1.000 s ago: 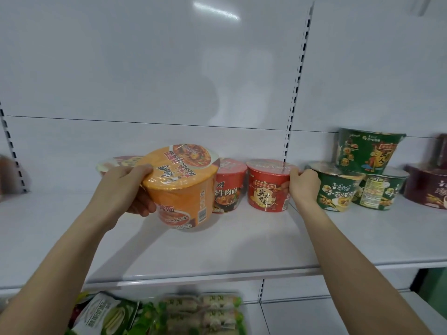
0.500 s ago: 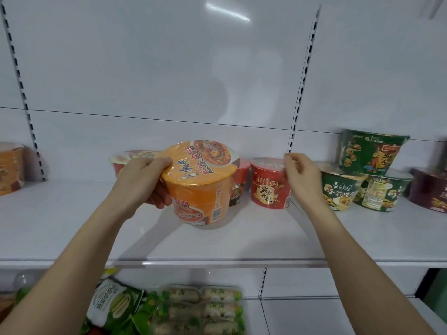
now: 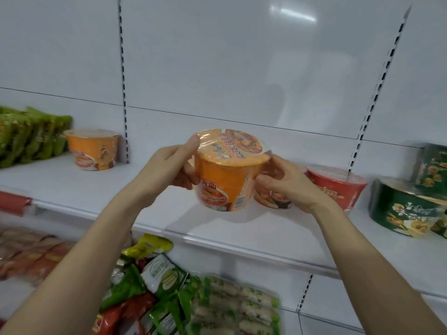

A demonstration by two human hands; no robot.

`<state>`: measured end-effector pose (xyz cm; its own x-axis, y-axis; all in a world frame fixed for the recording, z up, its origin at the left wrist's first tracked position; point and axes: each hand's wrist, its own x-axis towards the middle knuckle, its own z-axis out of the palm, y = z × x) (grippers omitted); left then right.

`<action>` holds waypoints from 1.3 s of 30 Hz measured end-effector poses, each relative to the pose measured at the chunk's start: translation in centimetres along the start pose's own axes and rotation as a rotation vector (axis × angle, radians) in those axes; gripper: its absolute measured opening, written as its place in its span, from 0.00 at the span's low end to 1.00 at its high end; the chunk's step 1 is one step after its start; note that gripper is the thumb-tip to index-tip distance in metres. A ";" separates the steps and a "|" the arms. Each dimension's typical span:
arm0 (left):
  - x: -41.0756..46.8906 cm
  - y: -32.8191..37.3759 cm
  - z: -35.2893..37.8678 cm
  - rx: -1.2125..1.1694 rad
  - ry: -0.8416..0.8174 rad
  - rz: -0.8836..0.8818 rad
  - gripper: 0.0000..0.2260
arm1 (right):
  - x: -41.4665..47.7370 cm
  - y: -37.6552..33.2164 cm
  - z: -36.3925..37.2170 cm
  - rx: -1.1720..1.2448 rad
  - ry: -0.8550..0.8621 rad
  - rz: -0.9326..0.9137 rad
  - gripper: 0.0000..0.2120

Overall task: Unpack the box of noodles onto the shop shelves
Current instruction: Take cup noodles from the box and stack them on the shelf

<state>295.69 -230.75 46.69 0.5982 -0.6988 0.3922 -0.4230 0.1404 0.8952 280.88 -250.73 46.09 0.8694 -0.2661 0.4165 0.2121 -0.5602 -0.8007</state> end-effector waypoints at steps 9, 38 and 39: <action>-2.2 -3.7 -8.5 0.405 0.036 0.219 0.48 | 7.1 -0.8 7.8 0.303 -0.084 -0.013 0.37; 8.8 -16.0 -25.6 0.234 -0.033 0.214 0.45 | 26.1 -2.5 24.6 0.214 0.398 0.343 0.12; 9.1 -16.5 -25.2 0.237 -0.052 0.190 0.45 | 26.0 -1.9 24.5 0.216 0.402 0.376 0.12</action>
<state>325.28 -221.72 40.77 0.4598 -0.7117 0.5310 -0.6746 0.1090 0.7301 314.02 -237.33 47.93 0.6743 -0.7151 0.1842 0.0449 -0.2092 -0.9768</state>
